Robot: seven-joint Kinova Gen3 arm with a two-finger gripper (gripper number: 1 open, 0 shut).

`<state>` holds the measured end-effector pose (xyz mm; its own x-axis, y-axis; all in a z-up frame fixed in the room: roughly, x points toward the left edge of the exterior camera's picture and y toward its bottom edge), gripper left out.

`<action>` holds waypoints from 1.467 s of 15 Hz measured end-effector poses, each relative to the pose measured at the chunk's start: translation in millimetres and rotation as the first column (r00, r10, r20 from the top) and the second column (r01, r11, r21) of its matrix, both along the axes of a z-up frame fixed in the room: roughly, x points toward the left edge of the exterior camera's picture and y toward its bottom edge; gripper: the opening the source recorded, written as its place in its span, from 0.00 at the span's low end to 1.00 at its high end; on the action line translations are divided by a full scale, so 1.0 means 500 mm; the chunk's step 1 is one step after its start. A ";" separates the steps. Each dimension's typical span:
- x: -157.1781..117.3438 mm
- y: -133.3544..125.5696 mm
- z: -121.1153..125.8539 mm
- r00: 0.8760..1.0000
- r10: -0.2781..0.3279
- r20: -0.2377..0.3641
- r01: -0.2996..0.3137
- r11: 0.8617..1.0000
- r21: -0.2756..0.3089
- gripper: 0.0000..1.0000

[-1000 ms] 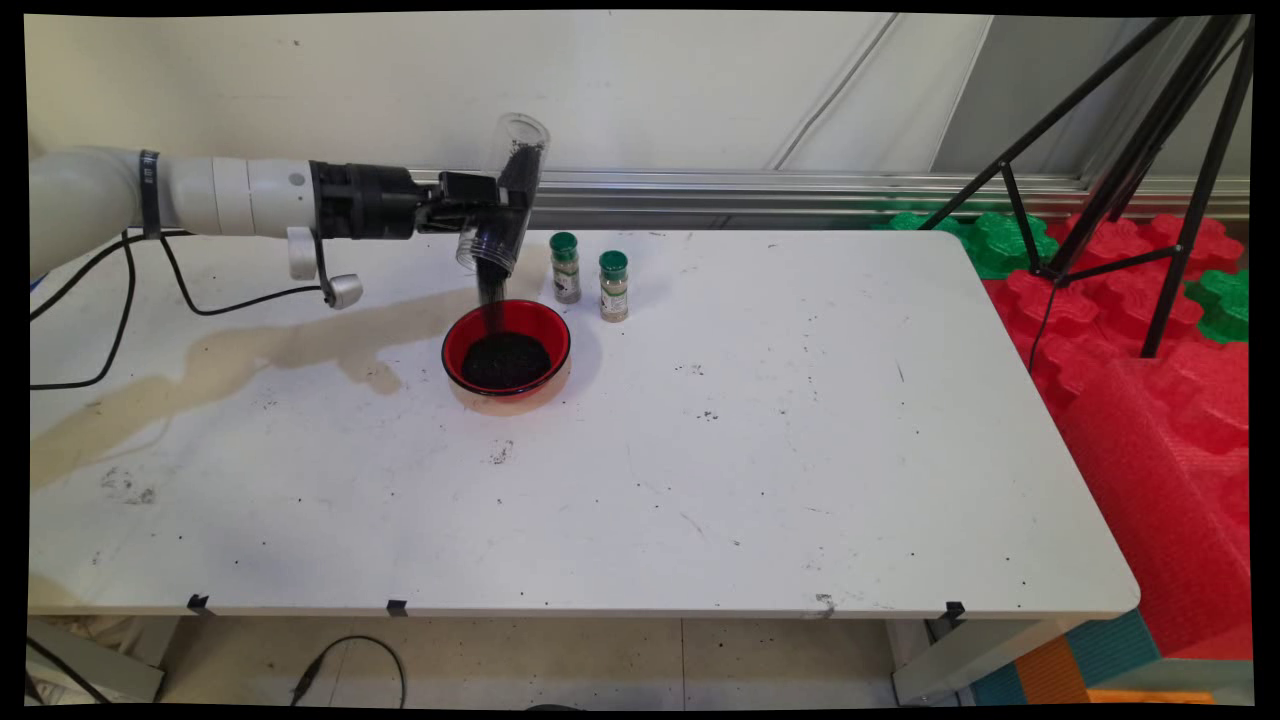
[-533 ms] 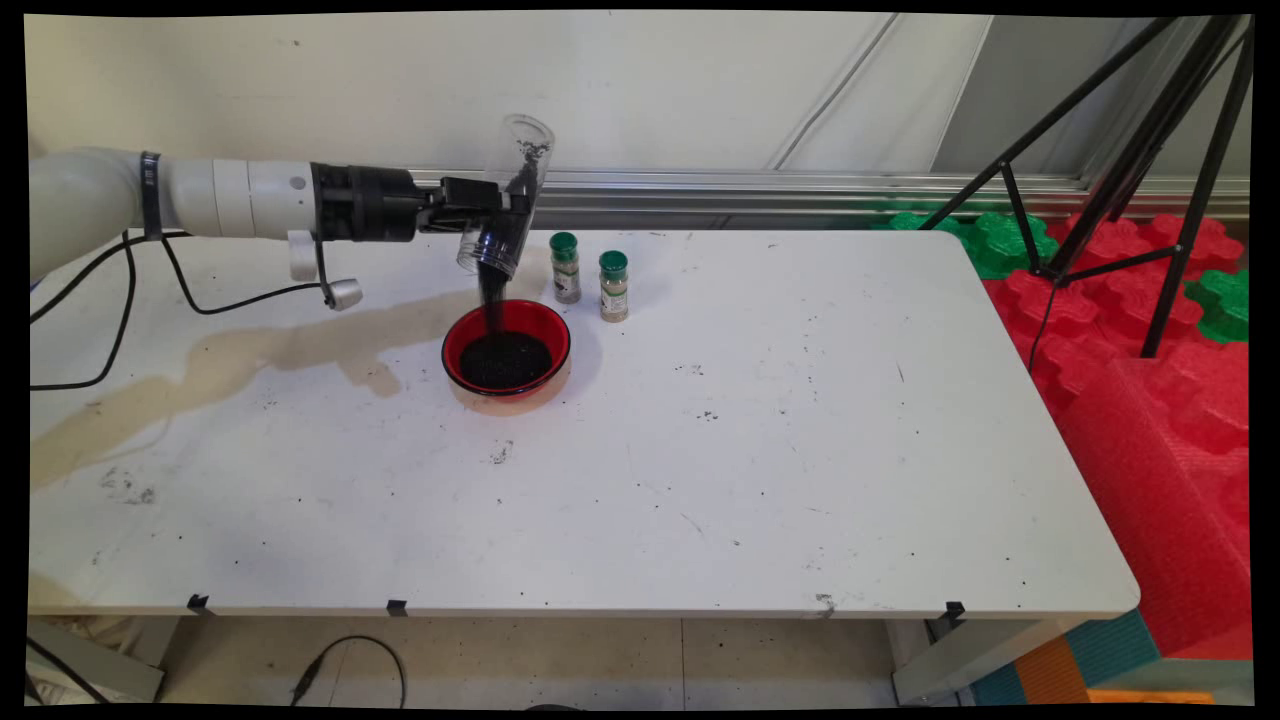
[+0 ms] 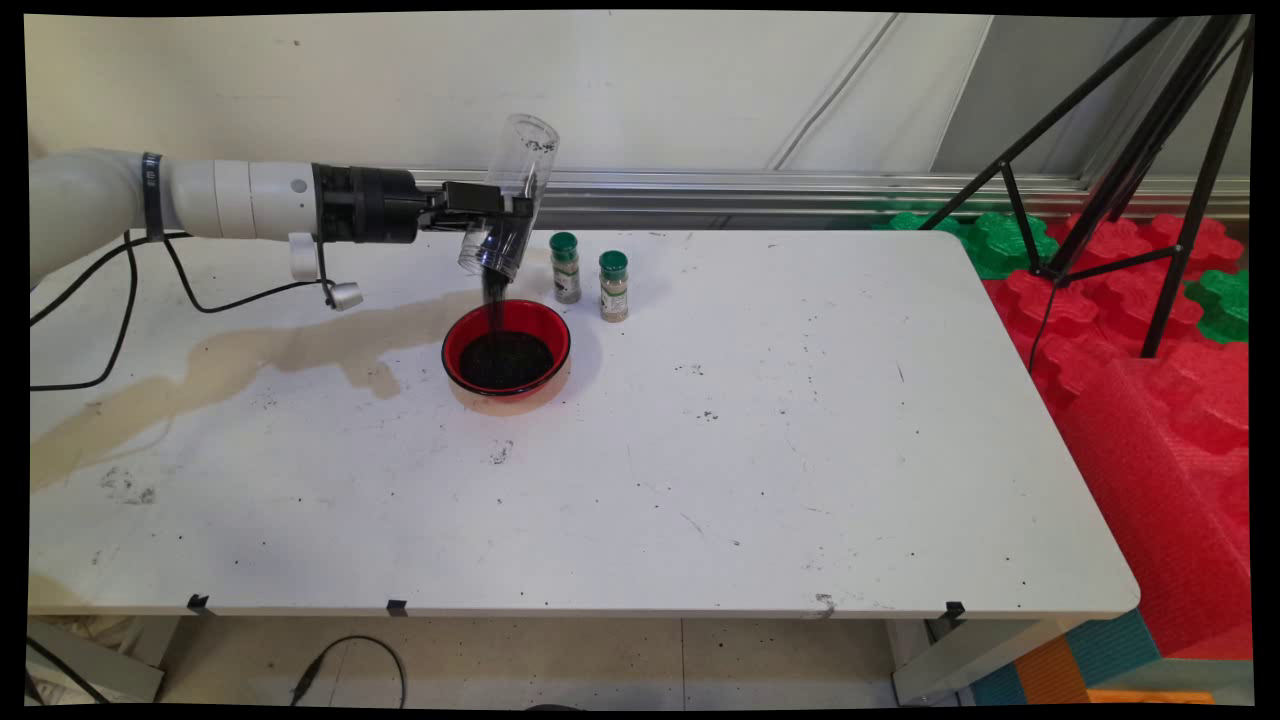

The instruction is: Pour the black seasoning powder in the red bowl

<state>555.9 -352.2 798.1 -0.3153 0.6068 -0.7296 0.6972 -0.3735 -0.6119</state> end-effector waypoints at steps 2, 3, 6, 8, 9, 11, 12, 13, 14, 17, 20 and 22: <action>-0.002 0.000 0.001 1.000 -0.008 0.006 0.008 1.000 -0.010 0.00; -0.003 0.001 0.001 1.000 -0.013 0.009 0.013 1.000 -0.016 0.00; -0.006 0.001 0.003 0.999 -0.028 0.021 0.029 0.999 -0.038 0.00; -0.007 0.001 0.004 0.999 -0.038 0.031 0.039 0.998 -0.052 0.00; -0.008 0.001 0.005 0.998 -0.043 0.036 0.045 0.997 -0.060 0.00; -0.008 0.002 0.005 0.998 -0.051 0.045 0.054 0.996 -0.073 0.00; -0.009 0.002 0.006 0.997 -0.056 0.049 0.060 0.995 -0.080 0.00; -0.008 0.003 0.006 0.997 -0.060 0.055 0.065 0.994 -0.088 0.00; -0.008 0.003 0.006 0.996 -0.064 0.060 0.069 0.993 -0.094 0.00; -0.007 0.006 0.007 0.994 -0.075 0.075 0.084 0.990 -0.113 0.00; -0.006 0.009 0.007 0.992 -0.087 0.088 0.098 0.987 -0.131 0.00; -0.005 0.011 0.008 0.991 -0.094 0.095 0.107 0.984 -0.143 0.00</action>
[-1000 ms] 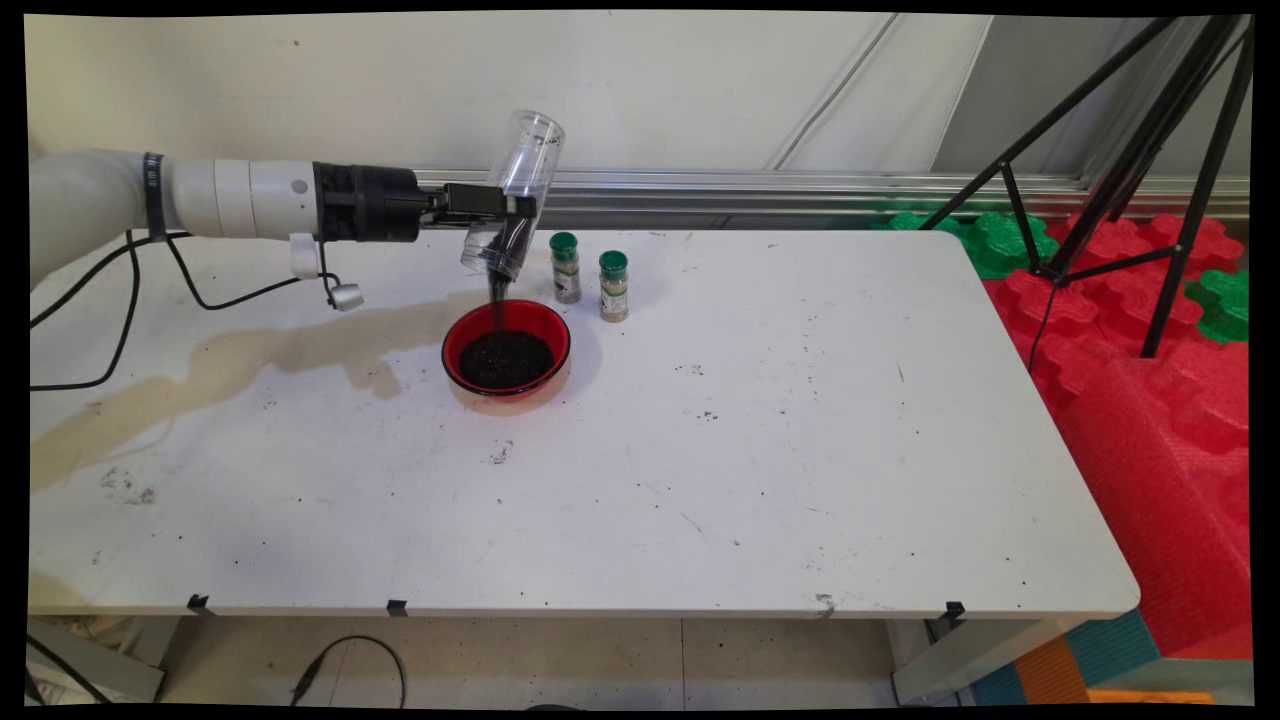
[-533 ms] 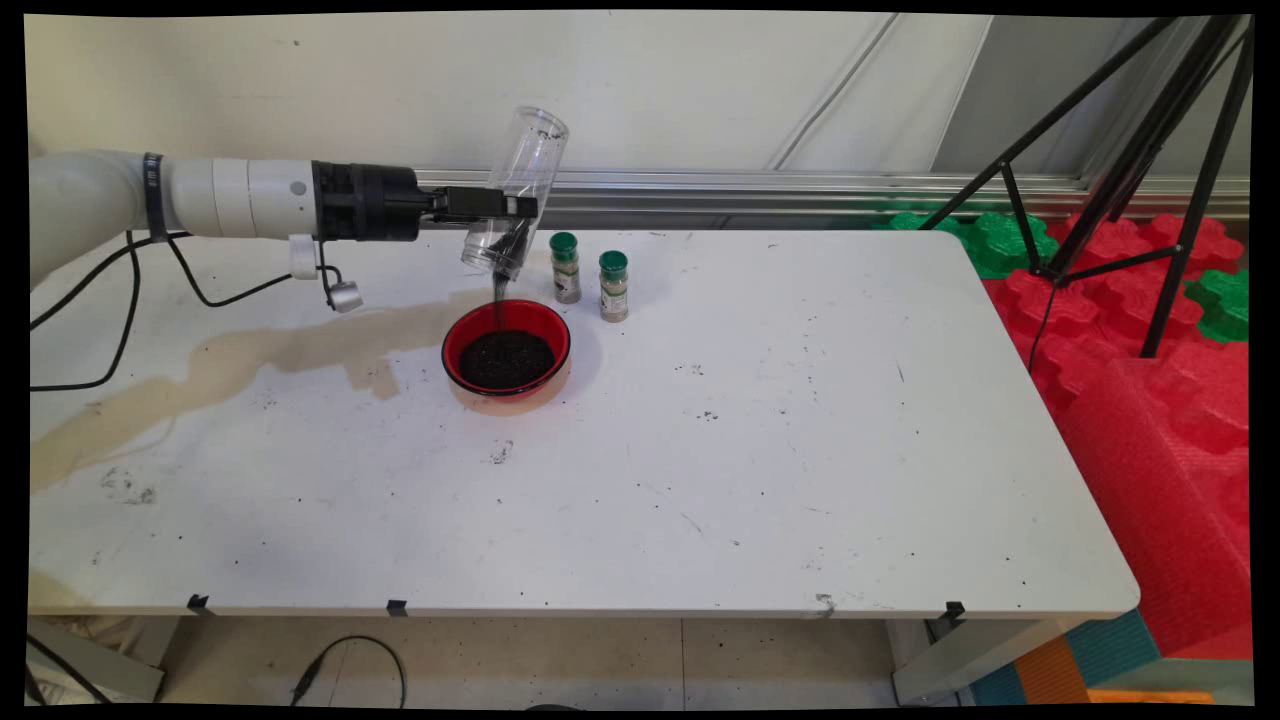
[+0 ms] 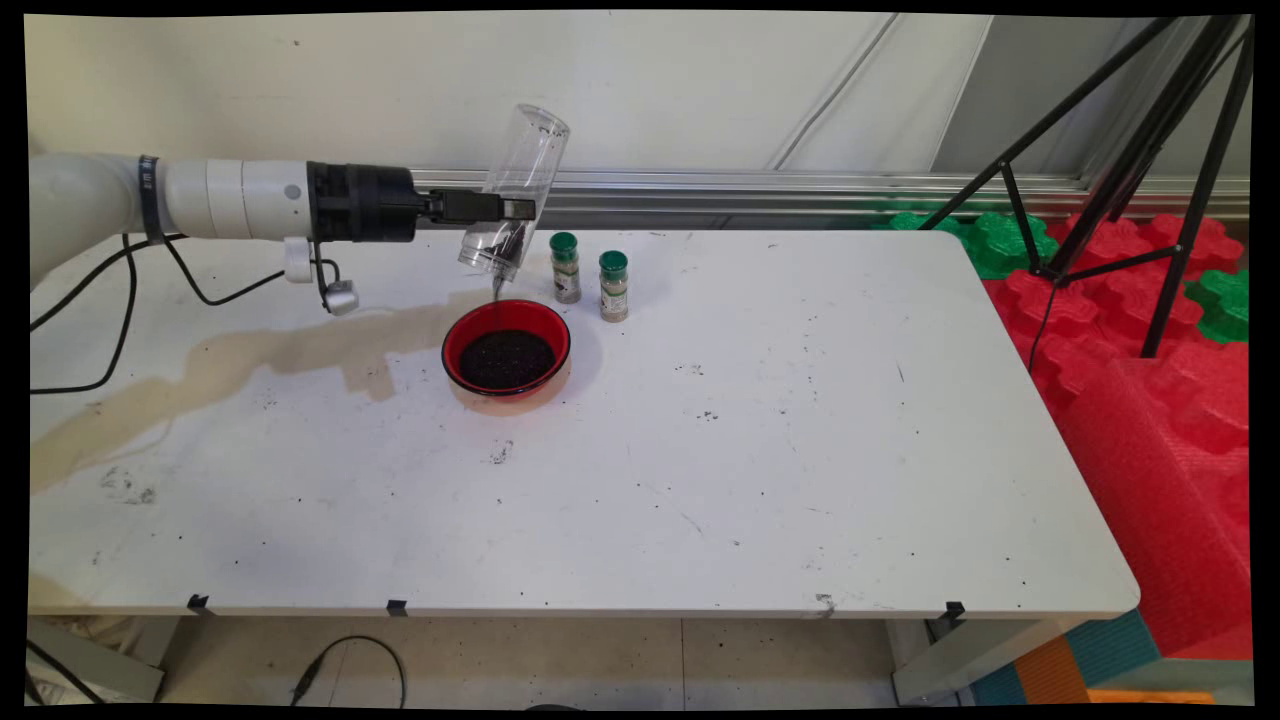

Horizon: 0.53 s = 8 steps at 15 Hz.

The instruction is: Pour the black seasoning powder in the red bowl

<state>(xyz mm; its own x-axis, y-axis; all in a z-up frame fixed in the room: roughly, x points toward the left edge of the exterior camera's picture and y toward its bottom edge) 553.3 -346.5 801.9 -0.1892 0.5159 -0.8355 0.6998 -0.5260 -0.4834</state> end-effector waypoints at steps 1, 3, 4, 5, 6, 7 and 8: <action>0.000 0.001 0.000 1.000 -0.004 0.002 0.004 1.000 -0.005 0.00; 0.001 0.003 0.000 1.000 -0.011 0.002 0.011 1.000 -0.016 0.00; 0.001 0.004 0.000 1.000 -0.014 0.001 0.014 1.000 -0.020 0.00; 0.001 0.005 0.000 1.000 -0.016 -0.001 0.016 1.000 -0.023 0.00; 0.002 0.007 -0.001 1.000 -0.018 -0.004 0.018 0.999 -0.027 0.00; 0.003 0.008 -0.002 1.000 -0.020 -0.006 0.020 0.999 -0.029 0.00; 0.004 0.009 -0.003 1.000 -0.021 -0.009 0.021 0.999 -0.032 0.00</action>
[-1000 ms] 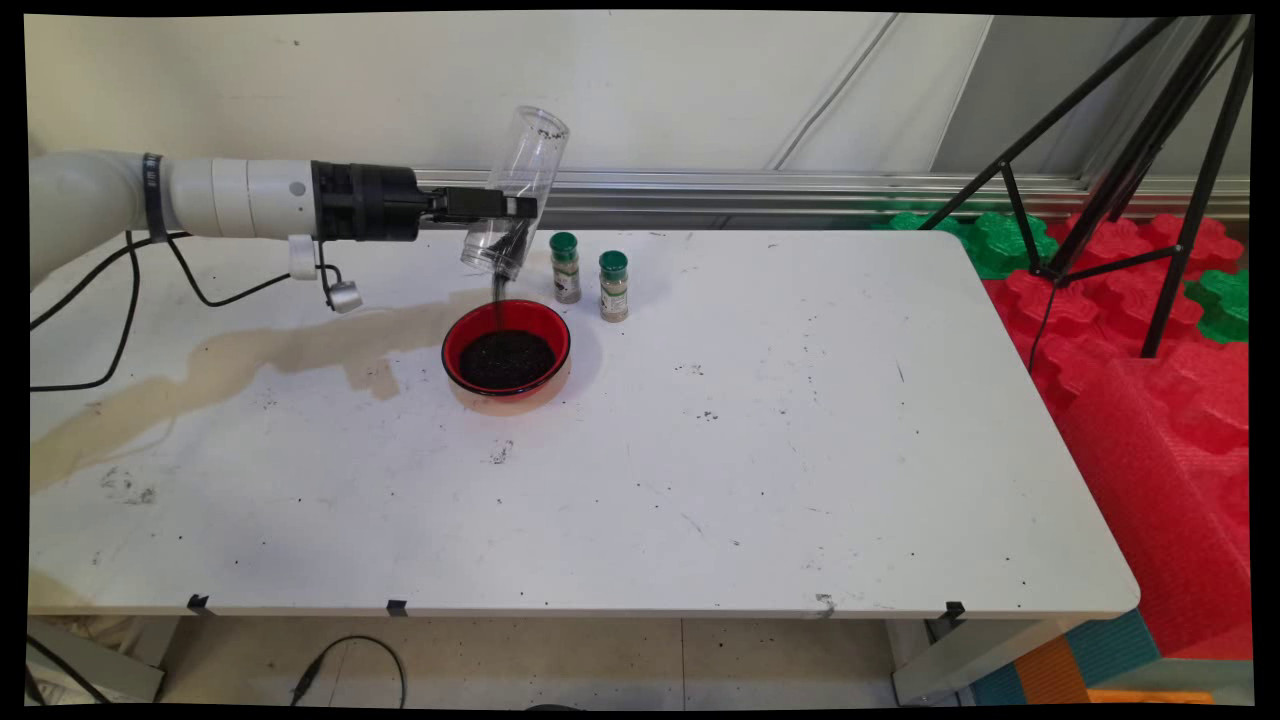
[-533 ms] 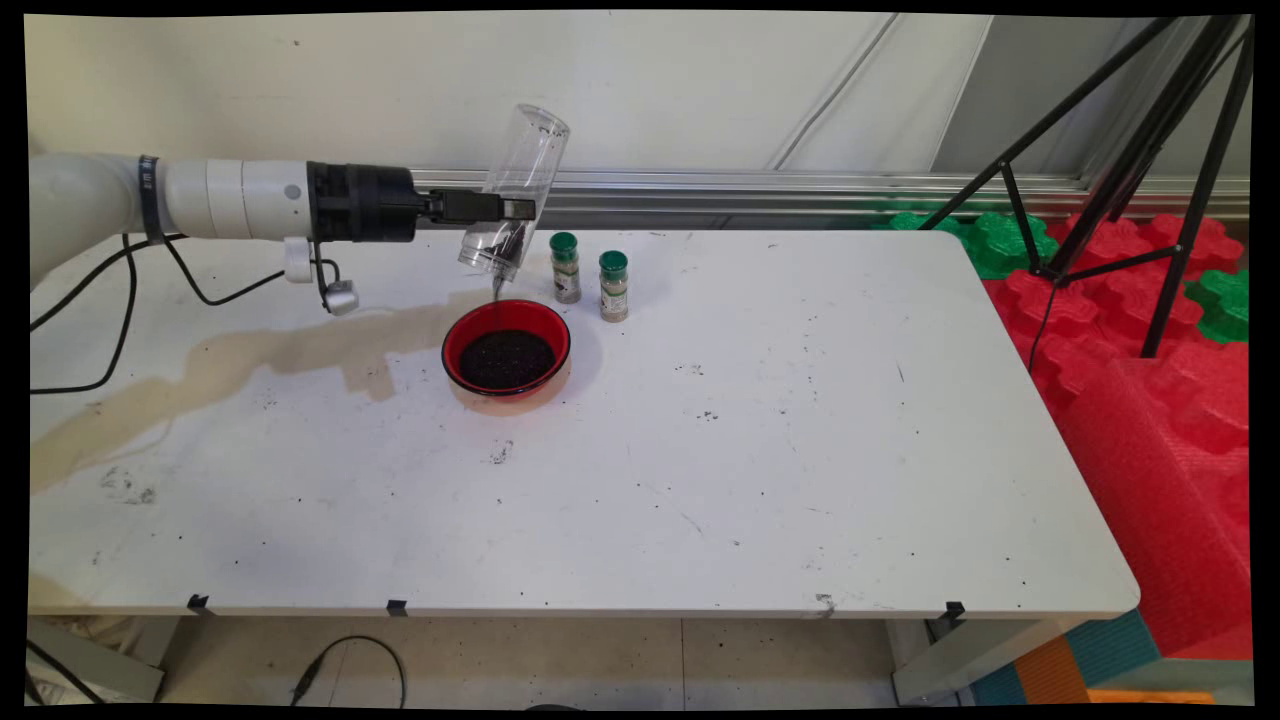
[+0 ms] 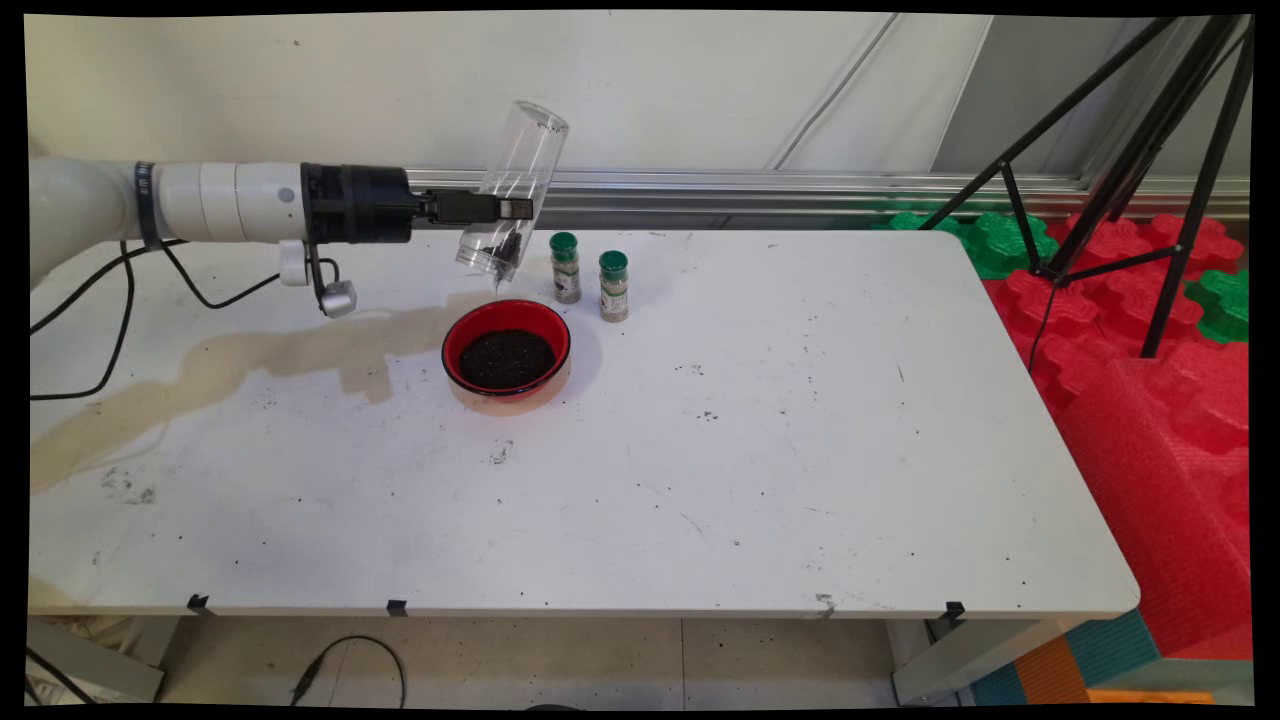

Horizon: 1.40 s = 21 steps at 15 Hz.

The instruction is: Pour the black seasoning powder in the red bowl

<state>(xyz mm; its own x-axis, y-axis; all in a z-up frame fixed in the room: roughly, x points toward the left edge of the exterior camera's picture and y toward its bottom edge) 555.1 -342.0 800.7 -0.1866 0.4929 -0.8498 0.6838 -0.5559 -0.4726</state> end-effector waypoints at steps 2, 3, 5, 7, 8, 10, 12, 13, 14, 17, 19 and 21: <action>0.002 0.003 -0.002 1.000 -0.002 -0.007 0.002 1.000 -0.006 0.00; 0.003 0.004 -0.003 1.000 -0.003 -0.011 0.003 1.000 -0.010 0.00; 0.004 0.006 -0.006 1.000 -0.005 -0.017 0.004 1.000 -0.018 0.00; 0.005 0.007 -0.008 1.000 -0.006 -0.020 0.005 1.000 -0.024 0.00; 0.006 0.007 -0.011 1.000 -0.006 -0.022 0.006 1.000 -0.027 0.00; 0.006 0.006 -0.014 1.000 -0.006 -0.027 0.005 0.999 -0.036 0.00; 0.006 0.005 -0.018 1.000 -0.003 -0.030 0.002 0.999 -0.045 0.00; 0.005 0.003 -0.020 1.000 -0.002 -0.031 0.000 0.999 -0.049 0.00; 0.005 0.003 -0.021 0.999 -0.001 -0.032 0.000 0.999 -0.052 0.00; 0.002 -0.001 -0.028 0.999 0.003 -0.035 -0.005 0.998 -0.067 0.00; 0.001 -0.002 -0.032 0.999 0.005 -0.037 -0.008 0.997 -0.076 0.00; -0.001 -0.003 -0.037 0.999 0.007 -0.038 -0.010 0.996 -0.084 0.00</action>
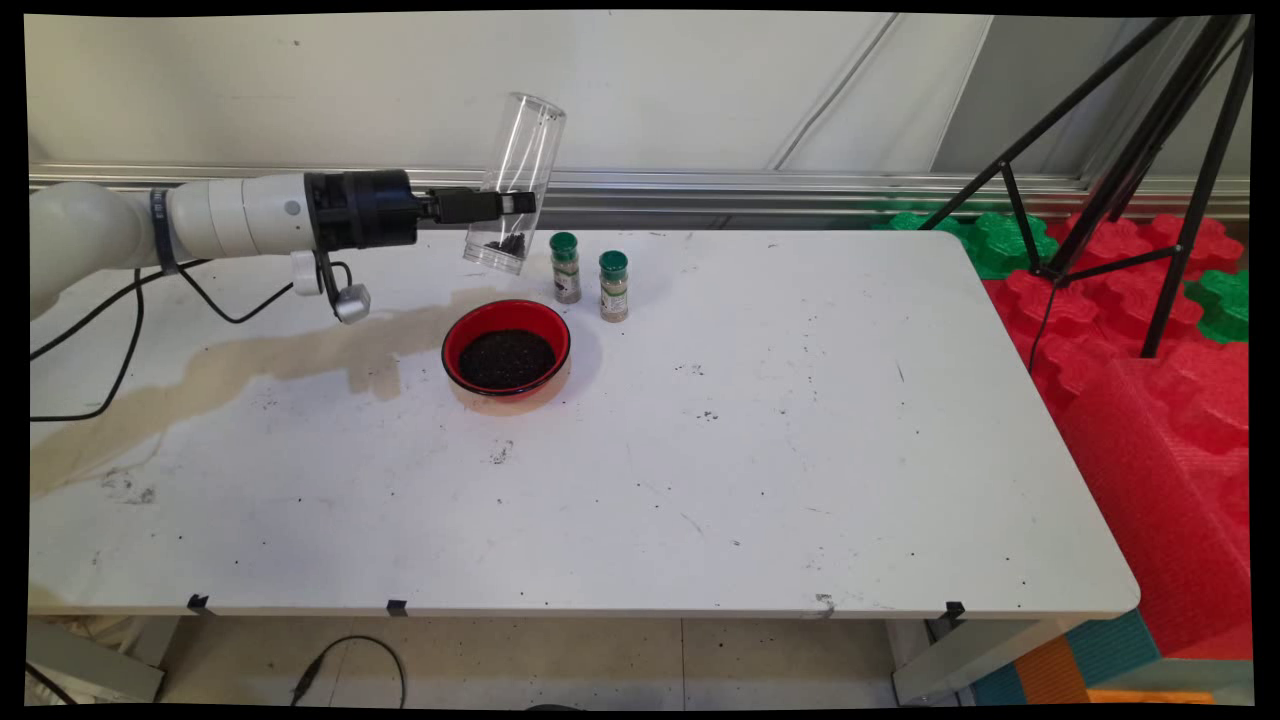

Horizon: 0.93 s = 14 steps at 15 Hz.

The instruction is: Pour the black seasoning powder in the red bowl

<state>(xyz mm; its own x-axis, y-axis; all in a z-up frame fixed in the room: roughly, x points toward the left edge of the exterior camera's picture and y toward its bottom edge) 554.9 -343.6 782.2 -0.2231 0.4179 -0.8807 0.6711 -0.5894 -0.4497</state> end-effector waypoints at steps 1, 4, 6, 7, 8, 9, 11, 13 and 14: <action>0.000 0.000 -0.002 1.000 0.000 0.000 0.000 1.000 -0.003 0.00; -0.002 0.001 -0.007 1.000 -0.001 -0.001 0.001 1.000 -0.013 0.00; -0.003 0.003 -0.008 1.000 -0.001 -0.002 0.001 1.000 -0.013 0.00; -0.002 0.005 -0.009 1.000 0.000 -0.003 0.000 1.000 -0.012 0.00; -0.002 0.007 -0.010 1.000 0.001 -0.004 -0.001 1.000 -0.007 0.00; -0.002 0.009 -0.011 1.000 0.000 -0.006 0.000 1.000 0.000 0.00; 0.000 0.015 -0.012 1.000 0.002 -0.016 -0.002 1.000 0.027 0.00; 0.003 0.019 -0.012 0.999 0.012 -0.031 -0.010 0.998 0.062 0.00; 0.005 0.020 -0.012 0.999 0.020 -0.041 -0.017 0.996 0.083 0.00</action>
